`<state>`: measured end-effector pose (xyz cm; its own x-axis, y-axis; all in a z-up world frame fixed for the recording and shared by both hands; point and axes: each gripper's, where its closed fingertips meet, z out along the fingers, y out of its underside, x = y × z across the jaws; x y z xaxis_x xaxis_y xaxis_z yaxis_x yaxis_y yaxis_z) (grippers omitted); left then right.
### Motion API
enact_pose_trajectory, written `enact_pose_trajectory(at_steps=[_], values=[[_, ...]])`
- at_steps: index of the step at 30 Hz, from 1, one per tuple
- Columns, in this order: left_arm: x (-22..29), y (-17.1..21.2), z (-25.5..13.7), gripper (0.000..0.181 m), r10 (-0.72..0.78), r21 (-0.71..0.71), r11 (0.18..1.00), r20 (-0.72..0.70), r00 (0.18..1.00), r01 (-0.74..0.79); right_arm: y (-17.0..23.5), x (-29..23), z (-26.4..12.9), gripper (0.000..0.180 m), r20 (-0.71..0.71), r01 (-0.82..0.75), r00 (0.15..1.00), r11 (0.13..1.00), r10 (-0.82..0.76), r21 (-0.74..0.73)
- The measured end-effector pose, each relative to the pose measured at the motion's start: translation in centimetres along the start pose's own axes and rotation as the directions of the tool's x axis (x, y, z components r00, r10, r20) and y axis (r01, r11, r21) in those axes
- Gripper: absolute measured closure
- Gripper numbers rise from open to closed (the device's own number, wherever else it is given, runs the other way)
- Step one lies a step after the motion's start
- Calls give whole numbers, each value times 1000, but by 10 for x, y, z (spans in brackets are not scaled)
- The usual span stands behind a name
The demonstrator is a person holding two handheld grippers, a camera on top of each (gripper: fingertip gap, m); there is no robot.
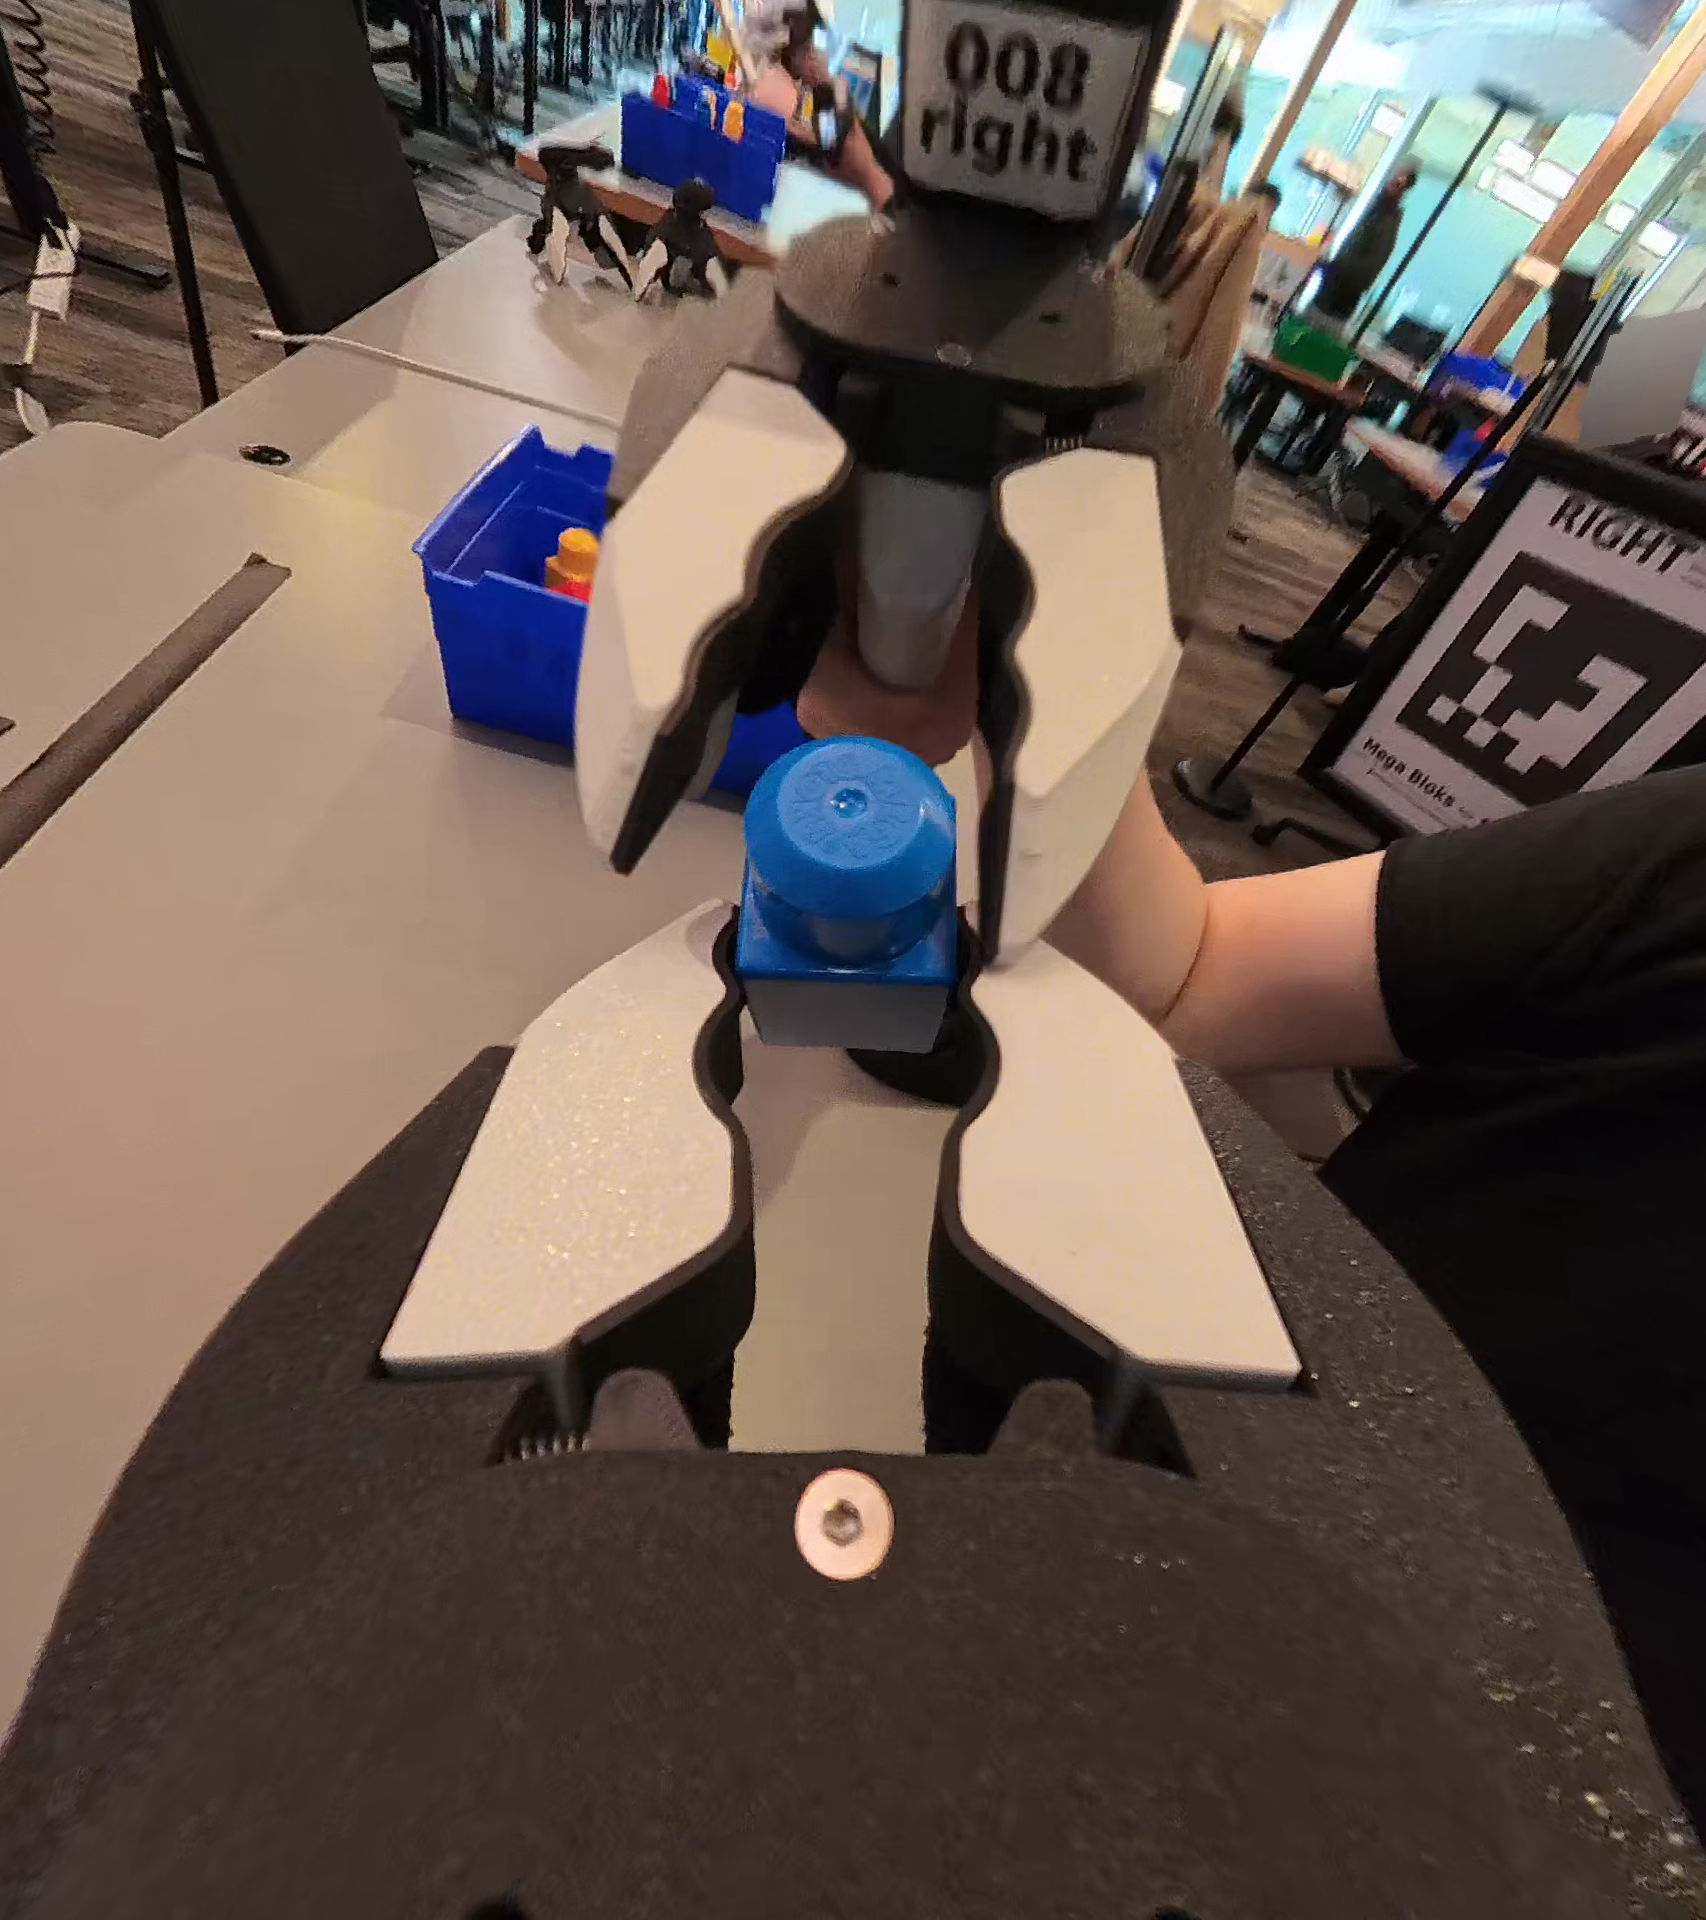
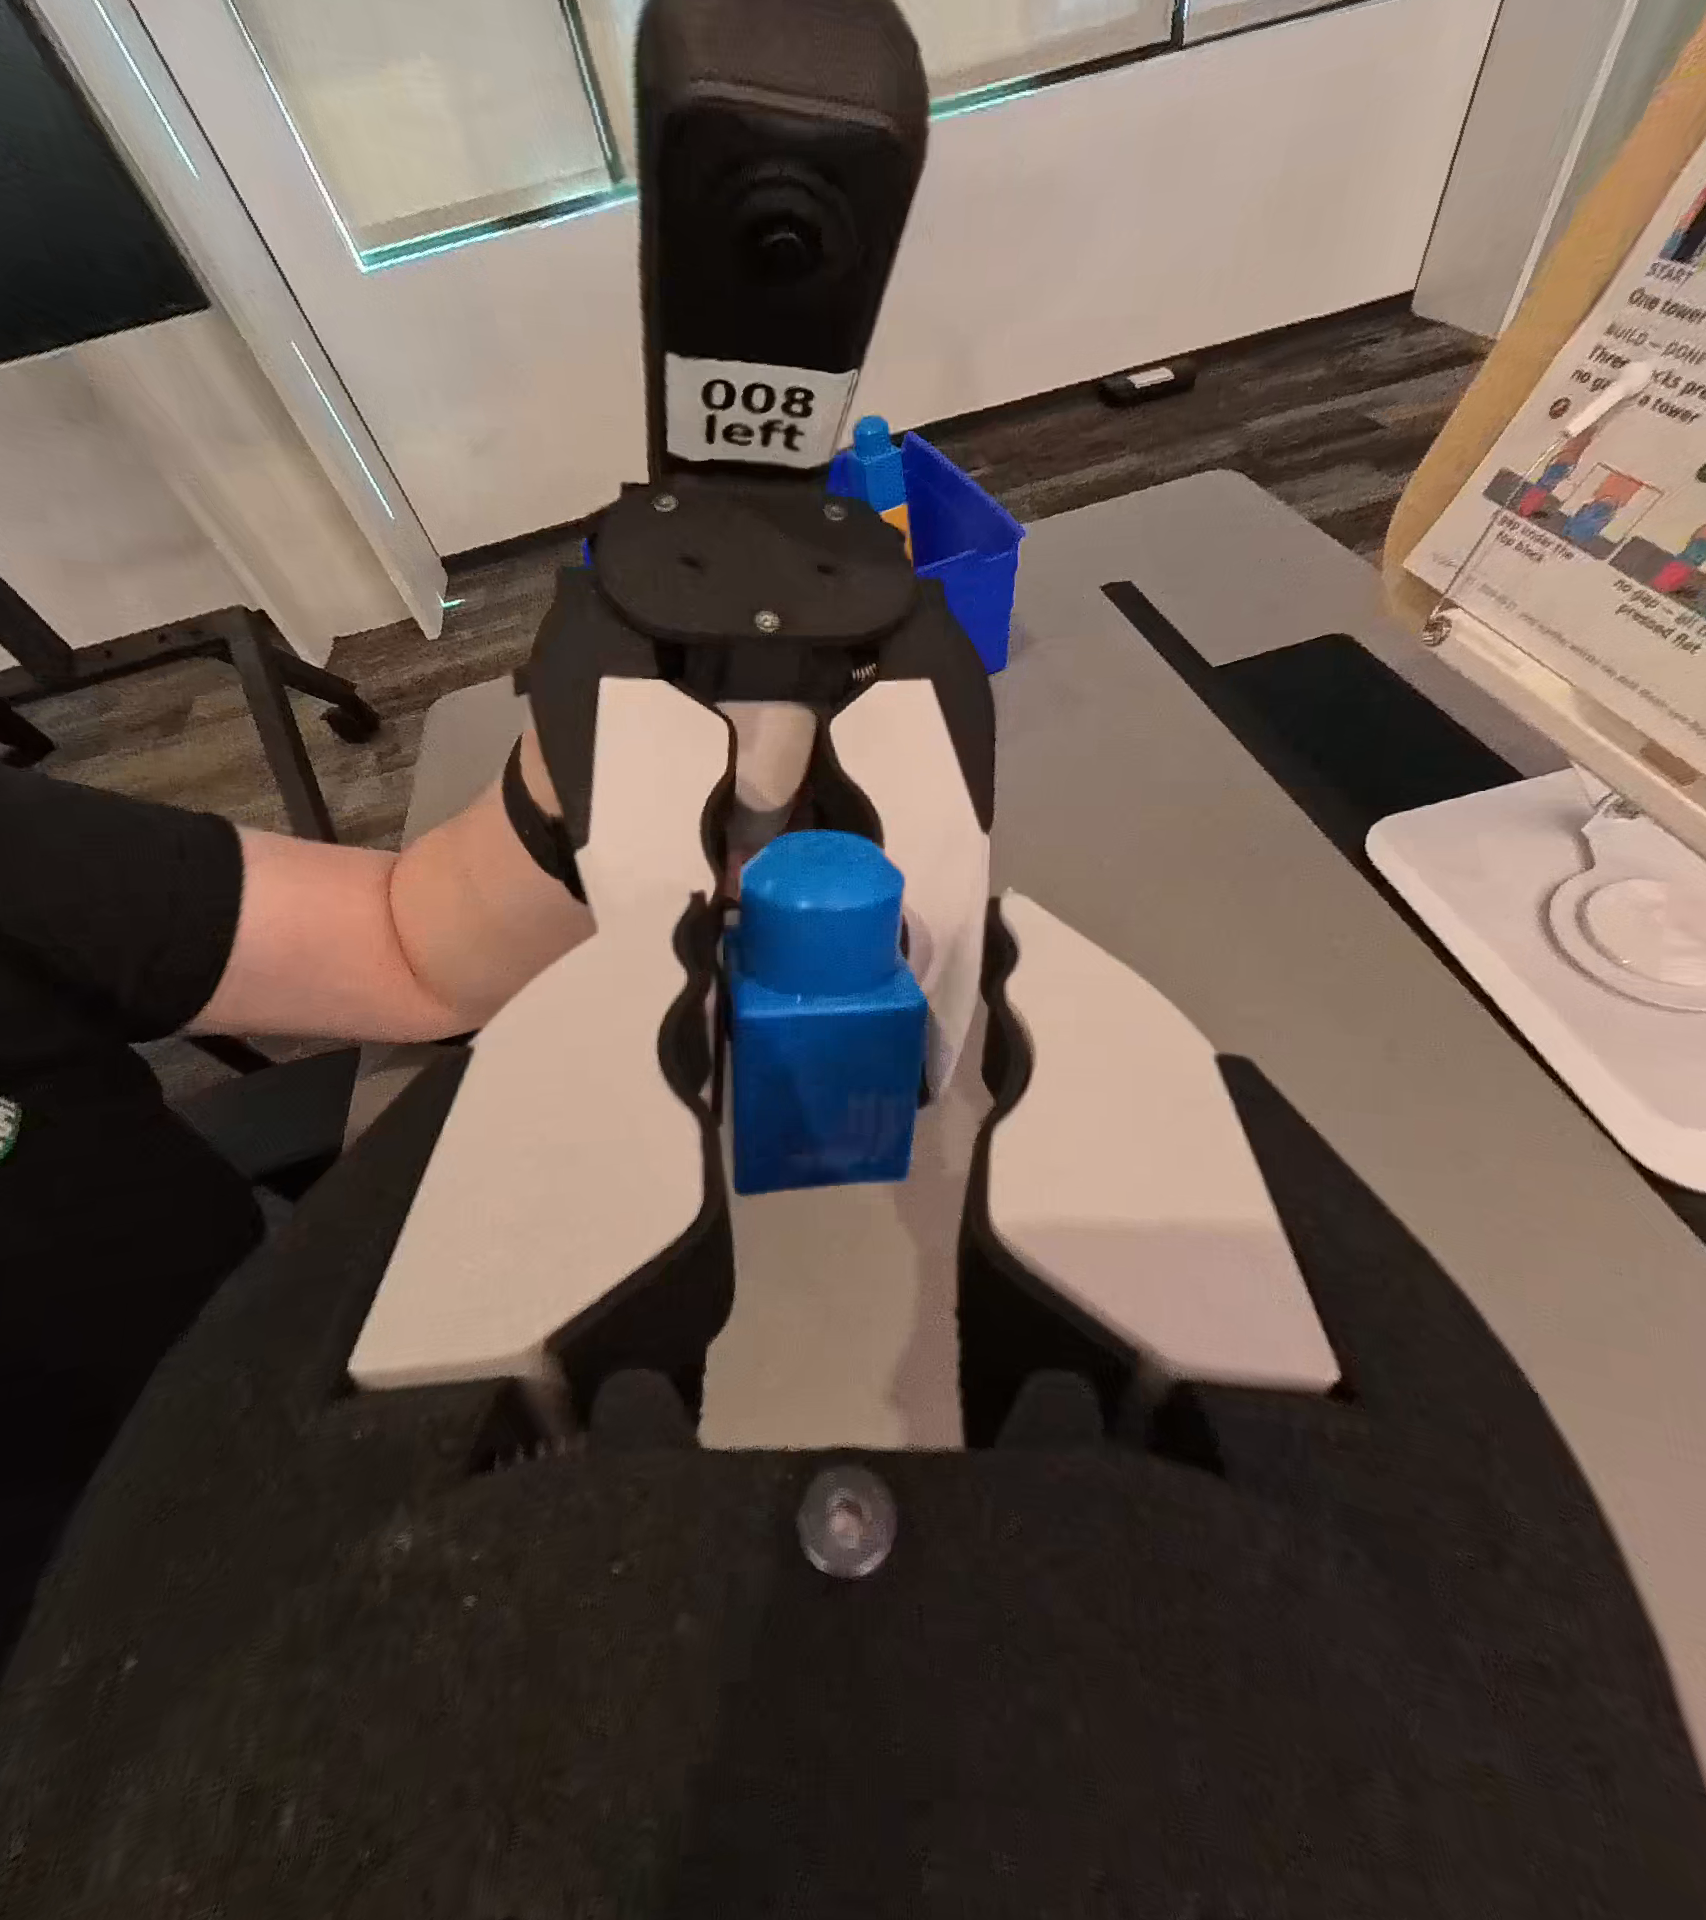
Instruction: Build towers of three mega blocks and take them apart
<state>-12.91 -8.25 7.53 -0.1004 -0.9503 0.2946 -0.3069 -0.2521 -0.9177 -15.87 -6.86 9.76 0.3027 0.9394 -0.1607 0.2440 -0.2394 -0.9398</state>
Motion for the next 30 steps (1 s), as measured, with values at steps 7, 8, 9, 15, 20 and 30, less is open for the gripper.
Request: enact_pose_trajectory(at_steps=[7,8,9,15,20,30], values=[[-3,-3,-1,129,33,16,999,46,998,-34,-5,6,-17,151,-51,54,997,999,-54,-2],[-2,-6,-3,127,38,27,999,50,998,-39,-6,11,-34,151,-91,63,994,998,-62,8],[-3,-8,-6,127,44,35,998,61,997,-46,-6,21,-56,151,-156,68,986,998,-65,13],[-3,-13,-27,130,51,59,997,81,995,-55,136,138,-277,151,-850,-433,476,902,227,-1],[-8,-13,-35,133,41,64,997,97,994,-47,231,157,-323,151,-843,-643,331,755,424,127],[31,-54,-147,133,67,205,965,414,908,-164,185,167,-344,135,-847,-436,331,864,415,253]])
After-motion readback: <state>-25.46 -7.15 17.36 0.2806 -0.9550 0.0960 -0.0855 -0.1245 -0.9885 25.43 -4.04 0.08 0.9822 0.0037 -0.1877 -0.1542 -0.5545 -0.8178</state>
